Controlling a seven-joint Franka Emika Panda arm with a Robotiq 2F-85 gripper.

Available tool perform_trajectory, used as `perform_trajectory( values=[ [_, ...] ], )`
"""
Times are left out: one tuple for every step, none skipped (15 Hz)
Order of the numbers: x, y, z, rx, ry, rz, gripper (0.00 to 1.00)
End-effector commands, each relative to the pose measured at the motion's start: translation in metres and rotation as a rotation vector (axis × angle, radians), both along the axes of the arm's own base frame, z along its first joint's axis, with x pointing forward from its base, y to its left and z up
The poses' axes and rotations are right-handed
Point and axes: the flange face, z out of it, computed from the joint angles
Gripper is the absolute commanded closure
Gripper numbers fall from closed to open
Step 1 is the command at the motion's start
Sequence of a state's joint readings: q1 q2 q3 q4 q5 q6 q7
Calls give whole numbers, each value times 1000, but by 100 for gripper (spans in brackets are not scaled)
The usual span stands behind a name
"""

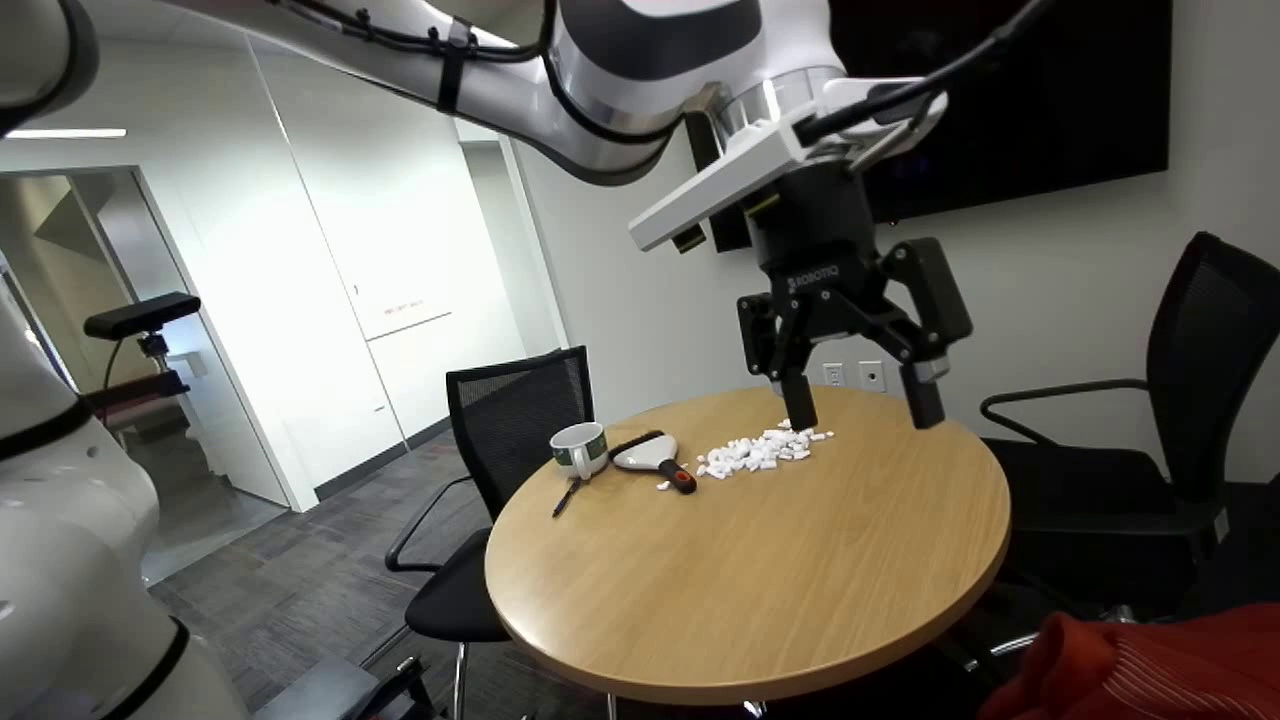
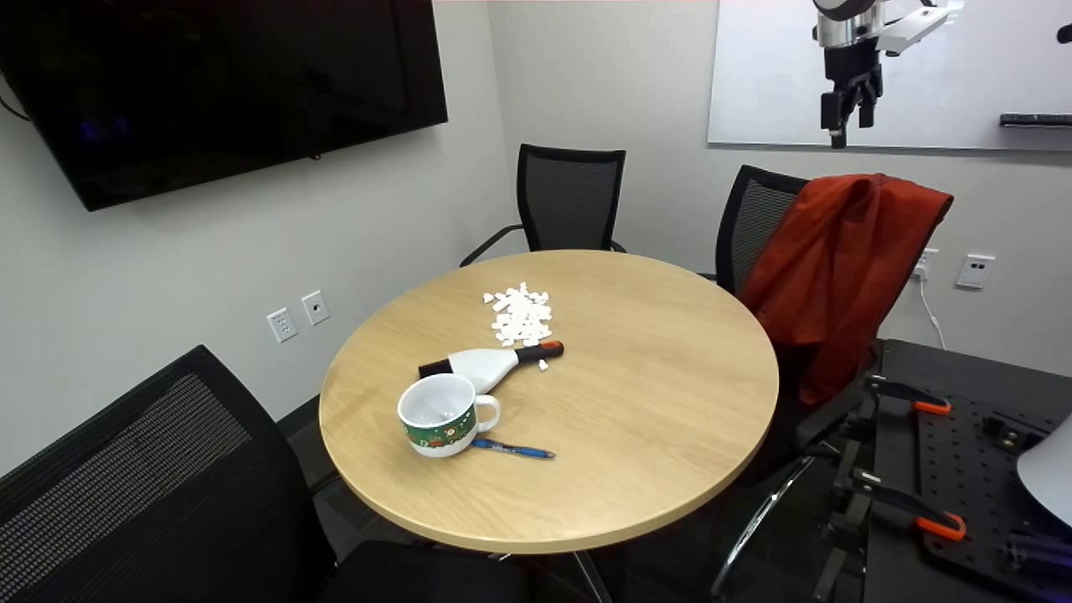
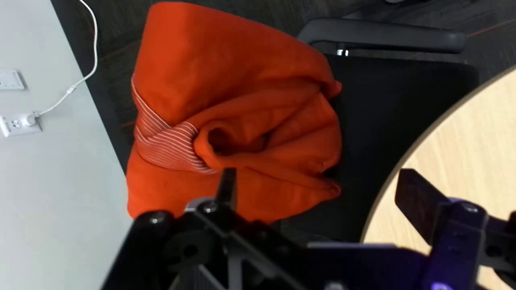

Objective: Pick the brown jacket on the chair then place it on the table

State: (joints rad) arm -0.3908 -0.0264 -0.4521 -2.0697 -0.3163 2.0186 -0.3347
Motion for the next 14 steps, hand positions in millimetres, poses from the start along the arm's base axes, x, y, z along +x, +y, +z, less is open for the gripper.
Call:
perform_trajectory(
  values=[
    [-22, -36, -22, -70, 49, 45, 0],
    [-25, -46, -29, -94, 59, 56, 0],
    [-25, -56, -37, -120, 77, 81, 0],
    [-22, -62, -42, -141, 87, 82, 0],
    [-28, -51, -33, -106, 63, 50, 0],
    [-27, -56, -41, -117, 73, 58, 0],
    [-26, -58, -46, -119, 82, 62, 0],
    [-24, -59, -49, -120, 88, 64, 0],
    [-23, -60, -50, -120, 90, 65, 0],
    [-22, -60, -49, -122, 89, 66, 0],
    [-22, -60, -48, -123, 88, 67, 0],
    [-22, -60, -52, -149, 80, 62, 0],
    [-24, -59, -55, -148, 81, 70, 0],
    [-27, -60, -59, -146, 80, 76, 0]
  ],
)
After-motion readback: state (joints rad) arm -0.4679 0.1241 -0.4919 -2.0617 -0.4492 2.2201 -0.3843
